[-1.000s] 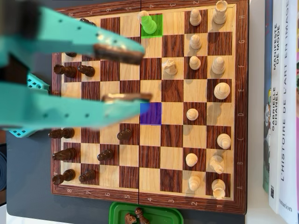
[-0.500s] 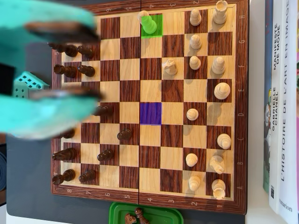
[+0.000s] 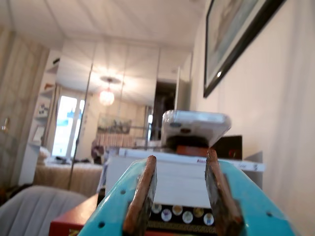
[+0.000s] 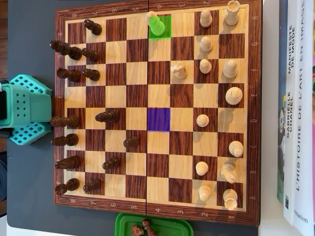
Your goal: Play chess
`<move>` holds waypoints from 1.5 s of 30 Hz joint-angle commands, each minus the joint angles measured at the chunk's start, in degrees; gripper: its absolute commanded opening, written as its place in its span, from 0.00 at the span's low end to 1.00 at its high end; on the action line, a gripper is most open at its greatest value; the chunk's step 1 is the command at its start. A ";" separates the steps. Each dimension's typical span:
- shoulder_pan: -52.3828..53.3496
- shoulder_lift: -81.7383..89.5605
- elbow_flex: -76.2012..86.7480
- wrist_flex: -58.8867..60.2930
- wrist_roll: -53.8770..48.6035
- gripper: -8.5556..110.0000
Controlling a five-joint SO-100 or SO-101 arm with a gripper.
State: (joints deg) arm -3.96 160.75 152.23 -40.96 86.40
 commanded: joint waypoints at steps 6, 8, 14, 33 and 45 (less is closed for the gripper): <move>0.62 11.43 5.19 -0.97 -0.09 0.20; 0.62 14.59 7.03 -0.97 -0.09 0.20; 0.62 24.17 13.97 -0.97 -0.09 0.20; 3.96 31.20 27.60 -26.72 -0.09 0.20; 3.87 31.11 28.74 -46.14 -0.18 0.20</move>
State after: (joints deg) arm -0.53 192.39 179.82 -84.46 86.40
